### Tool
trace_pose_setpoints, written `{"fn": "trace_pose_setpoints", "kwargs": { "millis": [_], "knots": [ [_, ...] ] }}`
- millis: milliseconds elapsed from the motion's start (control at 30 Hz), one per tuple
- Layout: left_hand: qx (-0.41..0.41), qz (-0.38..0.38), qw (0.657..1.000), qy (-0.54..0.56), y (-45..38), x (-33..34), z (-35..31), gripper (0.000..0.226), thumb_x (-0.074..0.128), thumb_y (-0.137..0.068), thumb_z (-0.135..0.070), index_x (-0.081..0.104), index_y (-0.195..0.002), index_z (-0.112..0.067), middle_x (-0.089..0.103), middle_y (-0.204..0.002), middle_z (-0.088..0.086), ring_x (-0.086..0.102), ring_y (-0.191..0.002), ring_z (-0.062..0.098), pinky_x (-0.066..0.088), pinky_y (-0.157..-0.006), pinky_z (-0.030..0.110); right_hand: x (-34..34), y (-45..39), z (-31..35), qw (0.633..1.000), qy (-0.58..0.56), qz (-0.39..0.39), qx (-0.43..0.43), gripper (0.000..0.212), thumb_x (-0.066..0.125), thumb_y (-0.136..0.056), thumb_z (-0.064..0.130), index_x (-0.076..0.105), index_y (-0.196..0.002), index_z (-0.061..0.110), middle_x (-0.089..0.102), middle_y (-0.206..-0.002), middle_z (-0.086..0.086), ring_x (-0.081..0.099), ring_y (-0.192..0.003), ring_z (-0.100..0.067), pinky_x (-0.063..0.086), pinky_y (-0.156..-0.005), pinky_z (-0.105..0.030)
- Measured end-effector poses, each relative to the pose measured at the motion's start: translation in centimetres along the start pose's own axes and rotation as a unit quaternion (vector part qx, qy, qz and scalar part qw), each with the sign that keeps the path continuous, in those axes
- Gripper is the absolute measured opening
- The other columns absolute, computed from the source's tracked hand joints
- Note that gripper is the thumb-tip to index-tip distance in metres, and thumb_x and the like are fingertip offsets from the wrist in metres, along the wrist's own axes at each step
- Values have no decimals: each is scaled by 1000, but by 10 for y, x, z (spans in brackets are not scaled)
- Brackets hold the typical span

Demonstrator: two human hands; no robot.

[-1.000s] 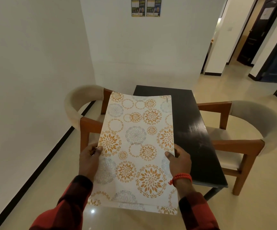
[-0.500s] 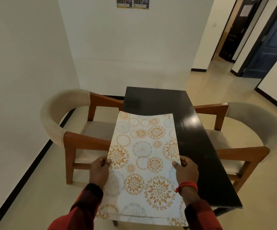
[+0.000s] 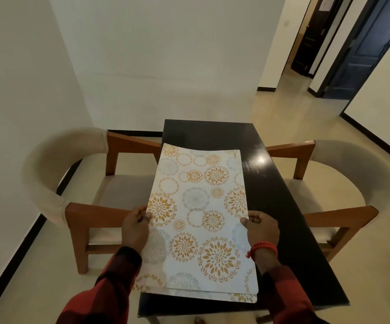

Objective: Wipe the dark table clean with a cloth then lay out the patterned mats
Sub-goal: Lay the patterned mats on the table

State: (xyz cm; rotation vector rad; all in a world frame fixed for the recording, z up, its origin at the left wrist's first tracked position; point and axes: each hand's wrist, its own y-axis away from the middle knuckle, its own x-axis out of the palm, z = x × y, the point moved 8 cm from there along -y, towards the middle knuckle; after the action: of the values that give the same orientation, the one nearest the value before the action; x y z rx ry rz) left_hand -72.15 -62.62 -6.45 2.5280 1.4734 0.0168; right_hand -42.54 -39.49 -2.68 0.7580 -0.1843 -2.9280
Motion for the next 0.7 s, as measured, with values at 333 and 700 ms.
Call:
{"fn": "trace_pose_setpoints", "kwargs": {
  "millis": [333,700],
  "knots": [
    [-19,-28,999,-13,-76,22,-9,19,57,-99,-1,66,-112,-11,72,-106,3,68,-102,21,54,-92,38,52,-87,24,1000,-2,28,0,24,79,-80,4,71,-102,9,72,-93,-4,68,-92,-21,56,-90,-45],
    [-25,-23,991,-131,-152,59,9,17,72,-89,-3,72,-103,-12,70,-98,-3,65,-91,9,50,-73,18,120,-184,2,996,9,71,48,20,73,-86,1,70,-106,4,72,-98,-10,67,-95,-26,55,-90,-42]
  ]
}}
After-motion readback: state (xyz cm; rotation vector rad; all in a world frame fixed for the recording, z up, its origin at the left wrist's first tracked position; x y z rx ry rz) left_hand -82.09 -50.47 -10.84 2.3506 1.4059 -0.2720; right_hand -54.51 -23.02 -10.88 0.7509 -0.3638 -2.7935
